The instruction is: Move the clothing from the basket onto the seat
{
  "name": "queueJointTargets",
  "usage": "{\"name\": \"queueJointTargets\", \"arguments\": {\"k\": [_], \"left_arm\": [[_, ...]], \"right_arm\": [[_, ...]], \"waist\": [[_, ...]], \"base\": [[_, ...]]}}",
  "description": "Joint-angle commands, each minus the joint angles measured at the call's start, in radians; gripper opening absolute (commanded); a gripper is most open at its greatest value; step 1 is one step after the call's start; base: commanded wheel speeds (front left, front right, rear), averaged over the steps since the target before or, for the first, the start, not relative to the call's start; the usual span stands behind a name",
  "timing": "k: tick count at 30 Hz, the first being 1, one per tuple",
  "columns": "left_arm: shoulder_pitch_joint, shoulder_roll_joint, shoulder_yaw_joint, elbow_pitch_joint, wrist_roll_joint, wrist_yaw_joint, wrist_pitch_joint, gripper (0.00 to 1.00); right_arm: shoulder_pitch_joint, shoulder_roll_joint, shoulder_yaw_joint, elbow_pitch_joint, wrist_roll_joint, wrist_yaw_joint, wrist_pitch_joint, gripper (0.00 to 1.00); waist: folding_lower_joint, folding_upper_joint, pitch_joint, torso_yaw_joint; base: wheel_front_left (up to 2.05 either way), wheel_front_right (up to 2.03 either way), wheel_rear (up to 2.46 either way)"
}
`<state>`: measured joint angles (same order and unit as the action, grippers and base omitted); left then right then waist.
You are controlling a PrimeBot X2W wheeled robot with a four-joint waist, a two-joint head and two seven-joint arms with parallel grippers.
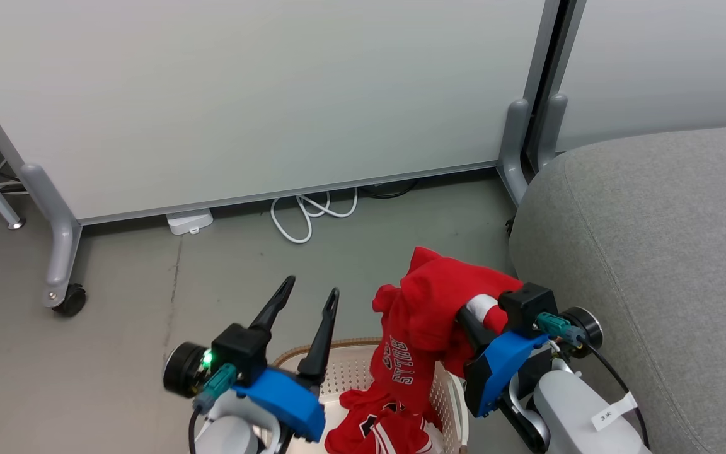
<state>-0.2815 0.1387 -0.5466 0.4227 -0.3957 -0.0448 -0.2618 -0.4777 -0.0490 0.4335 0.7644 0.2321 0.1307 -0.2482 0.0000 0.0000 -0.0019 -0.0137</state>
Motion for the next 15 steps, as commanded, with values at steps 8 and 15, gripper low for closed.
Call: {"name": "queueJointTargets", "arguments": {"k": [8,15], "left_arm": [[0.118,-0.003,0.126,-0.048,0.084,-0.013,-0.005,1.0],[0.154,-0.029,0.179,-0.056,0.129,-0.036,-0.005,1.0]], "right_arm": [[0.018,-0.003,-0.019,-0.008,-0.012,0.0,-0.003,0.0],[0.027,-0.002,-0.027,-0.017,-0.014,0.0,0.003,0.0]], "waist": [[0.0,0.0,-0.004,0.003],[0.0,0.0,-0.004,0.004]], "base": [[0.0,0.0,0.0],[0.0,0.0,0.0]]}}
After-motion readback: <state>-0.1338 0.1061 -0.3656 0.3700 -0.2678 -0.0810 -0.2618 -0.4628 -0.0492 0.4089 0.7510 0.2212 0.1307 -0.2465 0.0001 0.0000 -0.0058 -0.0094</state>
